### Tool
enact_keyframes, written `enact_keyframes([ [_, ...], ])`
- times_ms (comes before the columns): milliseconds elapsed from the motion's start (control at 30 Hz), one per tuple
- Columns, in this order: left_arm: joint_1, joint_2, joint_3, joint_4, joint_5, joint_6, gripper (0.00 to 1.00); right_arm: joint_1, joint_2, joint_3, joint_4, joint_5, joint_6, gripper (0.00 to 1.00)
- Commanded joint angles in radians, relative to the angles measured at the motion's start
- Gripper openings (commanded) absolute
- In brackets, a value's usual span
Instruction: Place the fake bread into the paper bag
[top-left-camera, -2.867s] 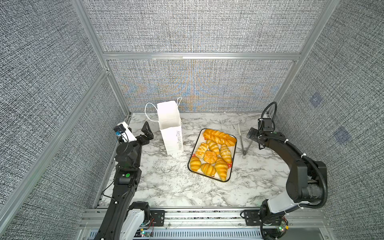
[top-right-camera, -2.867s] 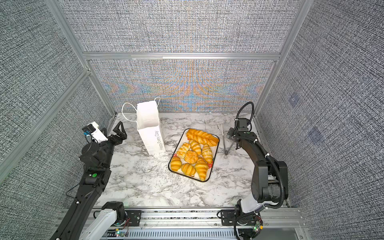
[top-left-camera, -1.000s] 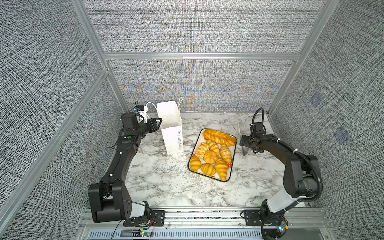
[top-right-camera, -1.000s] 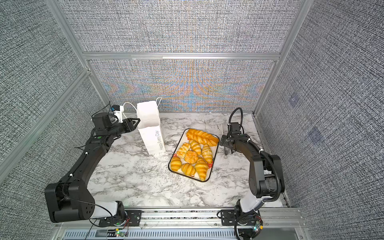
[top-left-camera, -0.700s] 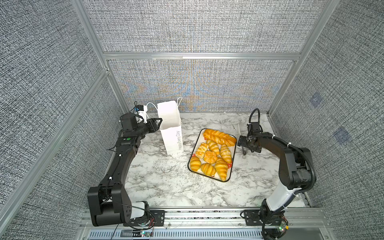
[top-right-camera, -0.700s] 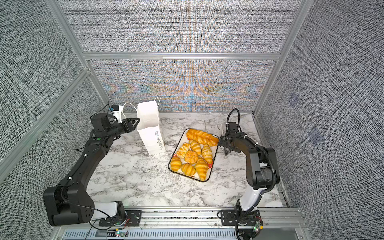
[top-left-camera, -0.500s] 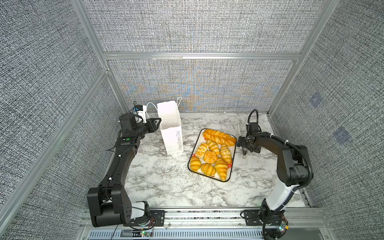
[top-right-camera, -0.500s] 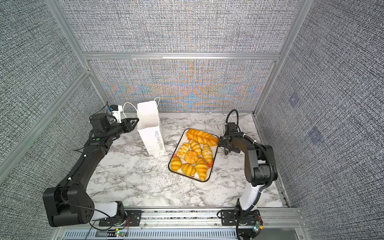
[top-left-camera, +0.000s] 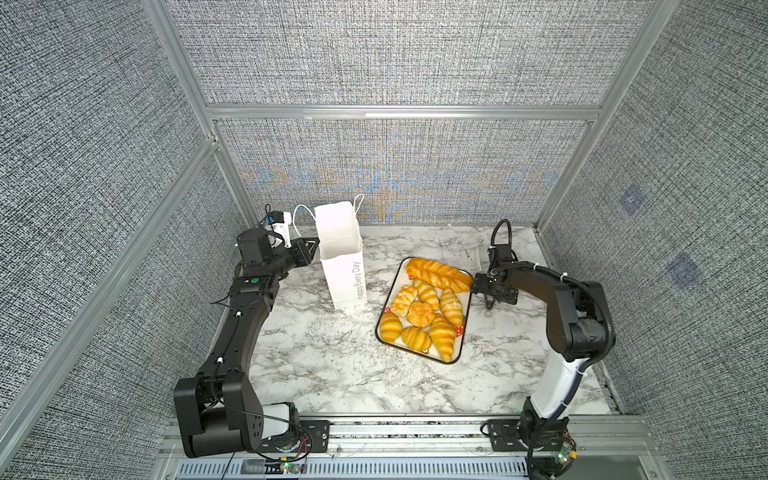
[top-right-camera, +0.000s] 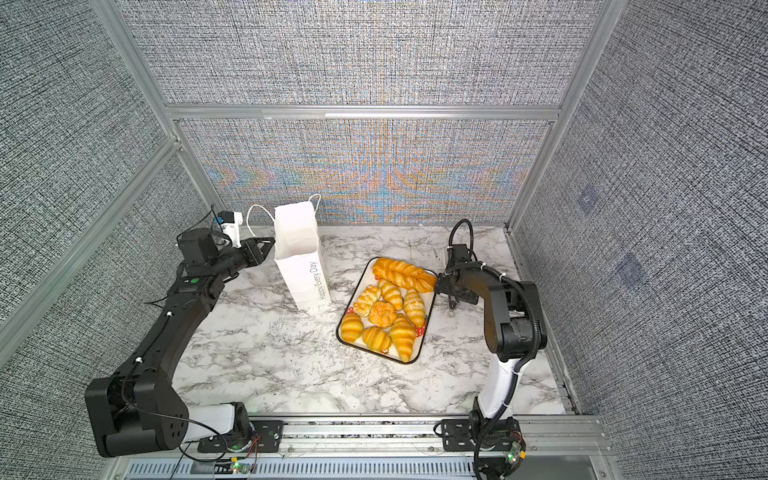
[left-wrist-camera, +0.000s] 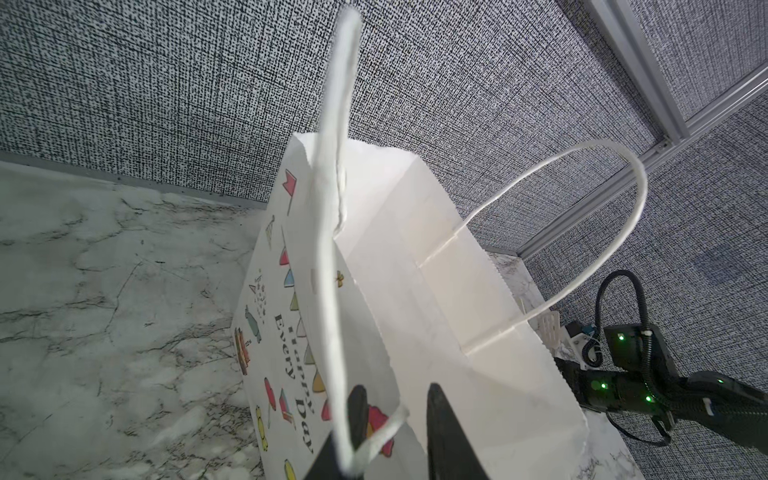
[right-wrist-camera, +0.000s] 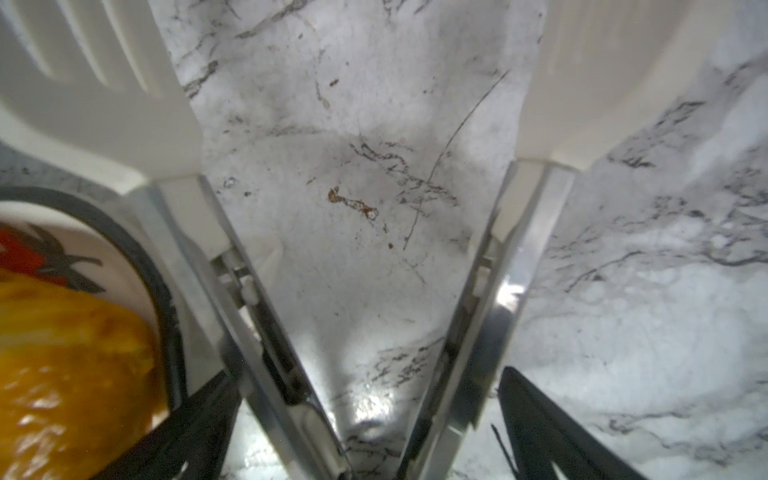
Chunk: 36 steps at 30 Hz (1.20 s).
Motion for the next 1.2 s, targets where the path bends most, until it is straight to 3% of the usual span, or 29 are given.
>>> enact_keyframes([
  [0,0.002,-0.008,0.0,0.034,0.009,-0.002,0.22,0.0,0.003,0.01,-0.015,0.022,-0.003,0.93],
  [567,0.011,-0.017,-0.013,0.05,0.008,-0.01,0.21,-0.013,0.075,0.105,-0.069,0.023,-0.022,0.9],
  [1167,0.022,-0.019,-0.018,0.057,0.018,-0.021,0.21,-0.023,0.049,0.065,-0.047,-0.004,-0.02,0.72],
])
